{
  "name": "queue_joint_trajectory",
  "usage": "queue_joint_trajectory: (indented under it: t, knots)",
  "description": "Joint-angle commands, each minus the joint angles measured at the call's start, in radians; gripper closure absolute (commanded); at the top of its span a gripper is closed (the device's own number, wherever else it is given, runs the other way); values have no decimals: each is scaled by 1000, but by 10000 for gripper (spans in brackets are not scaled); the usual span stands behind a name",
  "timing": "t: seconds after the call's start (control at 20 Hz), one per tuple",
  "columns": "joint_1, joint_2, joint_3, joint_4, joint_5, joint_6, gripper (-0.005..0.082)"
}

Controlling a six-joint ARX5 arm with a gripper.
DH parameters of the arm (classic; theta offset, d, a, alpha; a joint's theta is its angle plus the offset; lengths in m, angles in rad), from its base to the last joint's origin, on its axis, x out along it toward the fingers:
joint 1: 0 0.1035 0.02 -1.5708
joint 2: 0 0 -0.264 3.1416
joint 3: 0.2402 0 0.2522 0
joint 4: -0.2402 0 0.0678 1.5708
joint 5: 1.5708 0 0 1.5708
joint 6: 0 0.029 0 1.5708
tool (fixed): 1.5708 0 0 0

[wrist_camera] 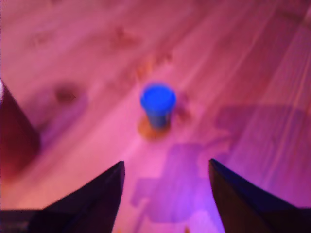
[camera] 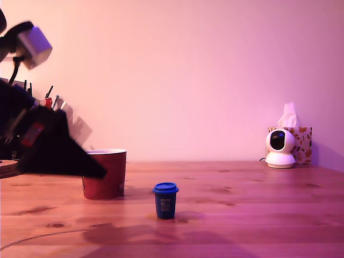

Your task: Pick up the coffee capsules on the table and drop them inside the coffee cup

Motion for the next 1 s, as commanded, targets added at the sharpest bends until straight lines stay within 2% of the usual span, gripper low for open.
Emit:
queue_joint_trajectory:
  t: [0.0,0.35,0.45,0.7,0.95]
  knots:
    - [-3,6,-18,28,11,13,270]
    - [-3,130,-18,146,25,38,262]
    - [-3,163,-17,179,30,39,228]
    - [-3,238,-1,200,31,61,228]
    - [-3,316,55,207,55,68,228]
